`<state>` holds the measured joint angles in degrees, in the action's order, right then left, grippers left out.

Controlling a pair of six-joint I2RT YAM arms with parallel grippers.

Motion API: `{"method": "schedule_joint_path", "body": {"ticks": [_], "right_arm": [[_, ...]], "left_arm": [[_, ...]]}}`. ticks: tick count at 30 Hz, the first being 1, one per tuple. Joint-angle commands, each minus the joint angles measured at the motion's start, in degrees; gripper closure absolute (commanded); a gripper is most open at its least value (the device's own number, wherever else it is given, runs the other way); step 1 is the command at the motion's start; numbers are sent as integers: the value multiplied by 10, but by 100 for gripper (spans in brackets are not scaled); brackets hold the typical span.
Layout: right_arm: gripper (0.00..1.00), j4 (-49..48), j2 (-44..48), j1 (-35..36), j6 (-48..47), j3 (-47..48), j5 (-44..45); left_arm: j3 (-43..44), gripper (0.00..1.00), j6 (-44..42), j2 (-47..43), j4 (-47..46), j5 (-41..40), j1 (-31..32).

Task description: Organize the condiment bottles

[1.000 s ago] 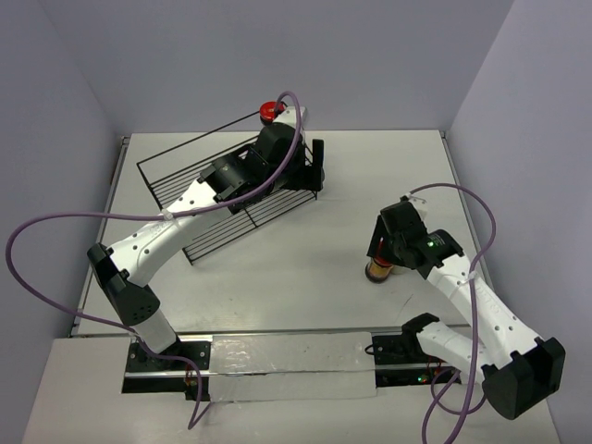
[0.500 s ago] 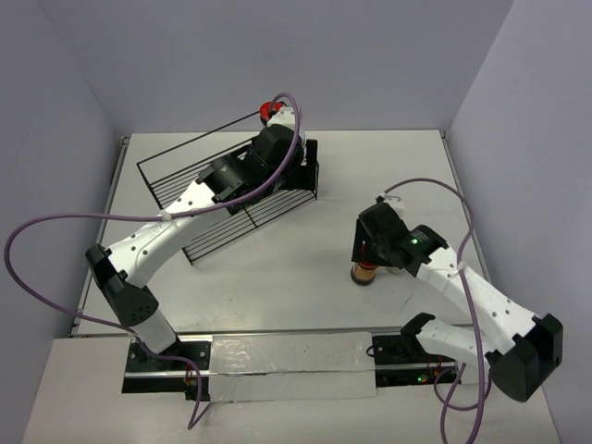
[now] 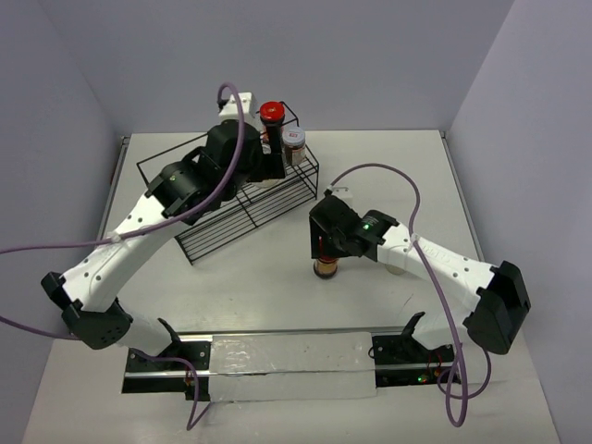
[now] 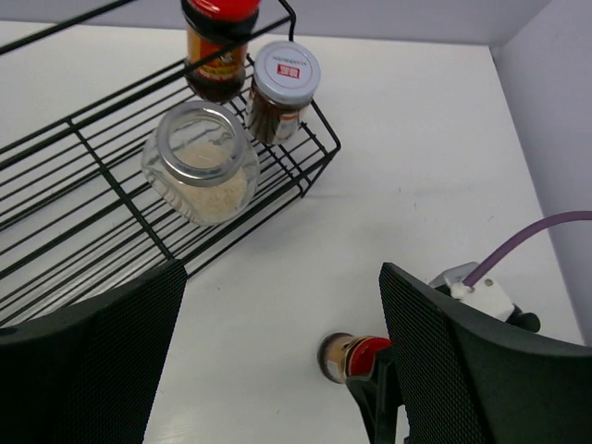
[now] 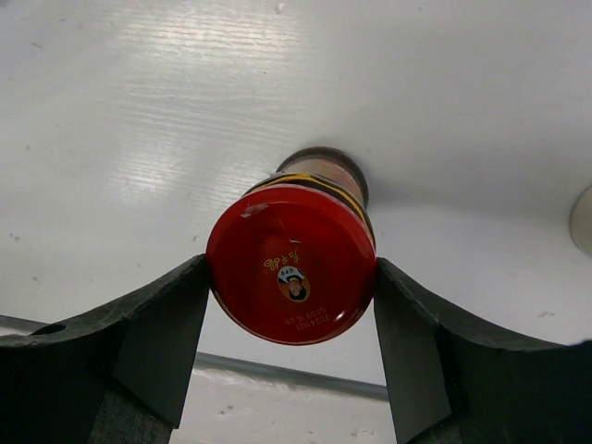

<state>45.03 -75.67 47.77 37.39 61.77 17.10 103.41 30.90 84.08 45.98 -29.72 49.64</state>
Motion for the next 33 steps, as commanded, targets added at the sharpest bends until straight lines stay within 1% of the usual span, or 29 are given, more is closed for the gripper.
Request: {"method": "schedule_joint_path", "body": {"ticks": [1, 5, 6, 7, 10, 12, 13, 16, 18, 20, 21, 22, 23, 24, 26, 27, 29, 33], "right_arm": [[69, -57, -11, 12, -6, 50, 11], [15, -55, -21, 17, -6, 56, 11], [4, -55, -21, 18, -6, 55, 11], [0, -54, -19, 18, -5, 55, 13], [0, -42, -5, 18, -5, 63, 26], [0, -12, 4, 18, 4, 77, 59], [0, 5, 20, 19, 14, 86, 79], [0, 66, 98, 11, 19, 88, 179], [0, 92, 157, -9, 12, 78, 220], [0, 118, 191, -51, 9, 71, 252], [0, 134, 199, -59, 8, 70, 259], [0, 152, 234, -96, -1, 69, 288], [0, 153, 247, -116, -4, 67, 289], [0, 149, 261, -137, -26, 62, 287], [0, 129, 290, -195, -55, 62, 271], [0, 127, 292, -201, -63, 64, 262], [0, 122, 291, -223, -79, 69, 251], [0, 112, 280, -235, -86, 68, 254]], "left_arm": [[-7, 6, 6, -15, -12, -15, -9], [-21, 6, 0, -11, -16, -3, -11], [-22, 6, 1, -9, -18, -2, -12], [-26, 6, 2, -4, -17, 1, -12], [-21, 6, 10, 16, -9, 6, -12], [-21, 6, 13, 24, -6, 9, -12], [-24, 6, 12, 26, -8, 10, -13], [-39, 6, 10, 35, -11, 14, -12], [-47, 6, 10, 43, -10, 26, -11], [-61, 6, 2, 56, -17, 37, -10], [-63, 6, 2, 58, -17, 38, -7], [-73, 6, 0, 67, -18, 45, -4], [-79, 6, -1, 68, -17, 47, -3], [-89, 5, -6, 72, -20, 61, -1], [-100, 5, -15, 75, -26, 87, 15], [-103, 5, -17, 76, -26, 92, 18], [-112, 5, -18, 79, -34, 105, 44], [-126, 4, -3, 85, -45, 136, 79]]}}
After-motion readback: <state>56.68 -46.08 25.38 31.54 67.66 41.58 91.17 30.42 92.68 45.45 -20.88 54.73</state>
